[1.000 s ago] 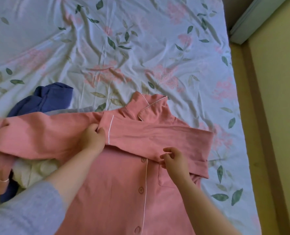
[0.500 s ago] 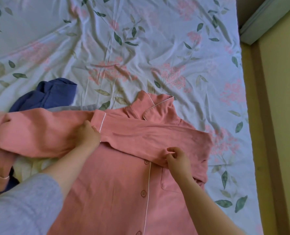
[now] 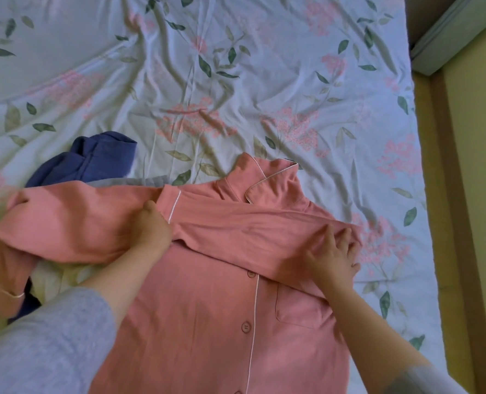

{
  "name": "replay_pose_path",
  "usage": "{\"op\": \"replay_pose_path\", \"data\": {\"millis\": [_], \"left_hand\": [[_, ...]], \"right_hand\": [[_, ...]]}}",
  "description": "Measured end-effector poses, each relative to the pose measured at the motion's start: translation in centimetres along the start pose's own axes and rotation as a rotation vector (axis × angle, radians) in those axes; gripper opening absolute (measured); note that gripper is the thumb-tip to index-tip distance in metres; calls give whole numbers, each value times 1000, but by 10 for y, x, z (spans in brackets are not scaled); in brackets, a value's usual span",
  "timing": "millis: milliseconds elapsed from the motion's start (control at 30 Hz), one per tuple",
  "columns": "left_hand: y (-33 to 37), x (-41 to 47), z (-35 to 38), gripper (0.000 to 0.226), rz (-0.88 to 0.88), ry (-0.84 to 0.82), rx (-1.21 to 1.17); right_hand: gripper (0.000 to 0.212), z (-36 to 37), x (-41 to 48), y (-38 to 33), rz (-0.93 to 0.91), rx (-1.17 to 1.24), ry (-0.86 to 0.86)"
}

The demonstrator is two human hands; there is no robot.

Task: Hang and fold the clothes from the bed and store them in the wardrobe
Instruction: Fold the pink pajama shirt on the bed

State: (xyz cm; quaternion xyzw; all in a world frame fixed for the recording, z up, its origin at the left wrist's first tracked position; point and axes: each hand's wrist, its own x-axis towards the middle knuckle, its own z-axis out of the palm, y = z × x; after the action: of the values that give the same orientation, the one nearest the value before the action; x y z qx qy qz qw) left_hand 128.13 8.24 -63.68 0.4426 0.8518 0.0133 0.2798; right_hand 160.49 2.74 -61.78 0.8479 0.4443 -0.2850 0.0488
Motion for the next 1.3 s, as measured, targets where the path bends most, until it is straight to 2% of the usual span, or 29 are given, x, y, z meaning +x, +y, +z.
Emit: {"op": "replay_pose_path", "data": {"millis": [167, 300, 433, 567, 767, 900, 967, 1133, 1200, 1300], "left_hand": [[-1, 3, 2, 34, -13, 13, -12], [0, -2, 2, 34, -7, 28, -16], [-4, -9, -4, 23, 19, 58, -127], [-16, -17, -9, 11, 96, 5, -264], [-25, -24, -19, 26, 86, 126, -328], [-51, -42, -40, 18, 116, 193, -406], [-76, -52, -51, 8, 71, 194, -410], [-137, -50, -69, 27, -56, 130, -449], [-151, -41, -70, 35, -142, 50, -501], [-158, -30, -69, 37, -287, -70, -726]], "right_hand": [[90, -8, 28, 11, -47, -62, -96], [84, -9, 21, 10, -74, -2, -51], [72, 3, -8, -1, -149, 94, 22], [70, 21, -39, -21, -199, 260, -69], [72, 37, -68, -55, -288, 295, -132], [59, 39, -87, -91, -368, 353, -120], [50, 42, -98, -114, -396, 383, -137], [32, 62, -119, -174, -468, 370, -161], [33, 71, -122, -196, -484, 290, -145], [41, 86, -123, -220, -555, 32, -133]]}}
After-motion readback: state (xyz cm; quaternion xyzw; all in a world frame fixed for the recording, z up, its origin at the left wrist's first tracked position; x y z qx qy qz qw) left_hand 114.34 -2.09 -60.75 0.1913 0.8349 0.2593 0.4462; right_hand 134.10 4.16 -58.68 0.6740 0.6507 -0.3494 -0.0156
